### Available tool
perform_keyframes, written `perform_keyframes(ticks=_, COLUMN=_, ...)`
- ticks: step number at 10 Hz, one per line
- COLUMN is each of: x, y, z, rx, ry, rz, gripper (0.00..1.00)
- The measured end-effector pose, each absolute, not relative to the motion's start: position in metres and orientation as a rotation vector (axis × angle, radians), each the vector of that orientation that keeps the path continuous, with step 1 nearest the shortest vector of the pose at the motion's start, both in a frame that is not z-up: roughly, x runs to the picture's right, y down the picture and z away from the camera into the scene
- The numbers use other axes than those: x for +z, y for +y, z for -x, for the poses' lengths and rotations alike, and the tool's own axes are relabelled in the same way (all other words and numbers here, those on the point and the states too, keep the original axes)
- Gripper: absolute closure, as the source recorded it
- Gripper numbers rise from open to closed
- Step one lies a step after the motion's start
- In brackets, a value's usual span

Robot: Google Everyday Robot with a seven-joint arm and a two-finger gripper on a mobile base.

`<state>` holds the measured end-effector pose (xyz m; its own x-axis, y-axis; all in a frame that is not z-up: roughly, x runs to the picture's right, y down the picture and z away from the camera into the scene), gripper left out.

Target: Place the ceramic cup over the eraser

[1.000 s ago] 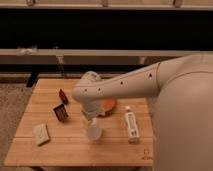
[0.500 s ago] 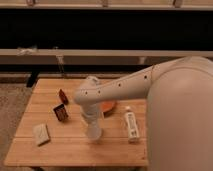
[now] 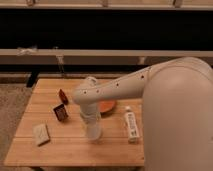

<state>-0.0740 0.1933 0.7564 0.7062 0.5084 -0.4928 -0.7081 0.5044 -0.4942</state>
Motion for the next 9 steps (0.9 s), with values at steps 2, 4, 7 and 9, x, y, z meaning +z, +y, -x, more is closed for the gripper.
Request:
perform_keyframes(ticks=2, x=0.756, y=0.193, z=0.074, rx=0.747, ry=0.302, rz=0.733, gripper=1.0)
perform_keyframes(ticks=4, x=0.749, y=0.182, z=0.08, rx=0.721, ry=0.297, rz=0.726, gripper=1.0)
perform_keyframes(ticks=7, x=0.714, y=0.14, z=0.094, rx=0.662, ry=0.27, rz=0.728, gripper=1.0)
perform_keyframes(ticks=9, x=0.692, y=0.114, z=0.108, rx=0.615, ry=0.244, rz=0.724, gripper=1.0)
